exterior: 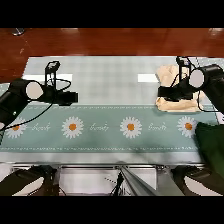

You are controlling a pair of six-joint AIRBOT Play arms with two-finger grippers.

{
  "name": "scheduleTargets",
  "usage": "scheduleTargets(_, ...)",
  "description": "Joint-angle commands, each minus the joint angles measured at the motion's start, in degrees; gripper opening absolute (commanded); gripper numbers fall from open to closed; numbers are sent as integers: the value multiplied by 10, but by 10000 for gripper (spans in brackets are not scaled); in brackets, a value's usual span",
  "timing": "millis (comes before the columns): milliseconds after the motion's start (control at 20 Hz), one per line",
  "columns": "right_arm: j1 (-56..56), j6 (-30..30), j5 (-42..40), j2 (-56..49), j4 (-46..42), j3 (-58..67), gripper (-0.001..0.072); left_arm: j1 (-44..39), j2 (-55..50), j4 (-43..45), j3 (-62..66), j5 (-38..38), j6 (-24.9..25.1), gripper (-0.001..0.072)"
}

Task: Fold the shirts.

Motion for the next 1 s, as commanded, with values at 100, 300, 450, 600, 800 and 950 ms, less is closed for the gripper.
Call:
scheduleTargets(100,0,0,0,0,0,1,18,1,0,0,-1,0,0,19)
scheduleTargets(300,0,0,0,0,0,1,19,1,0,0,-1,0,0,19)
scheduleTargets(450,0,0,0,0,0,1,19,1,0,0,-1,0,0,19)
scheduleTargets(600,0,0,0,0,0,1,19,1,0,0,-1,0,0,19)
scheduleTargets(800,0,0,-45,0,-12,1,19,1,0,0,-1,0,0,19)
scheduleTargets(950,0,0,-67,0,-11,1,19,1,0,0,-1,1,0,19)
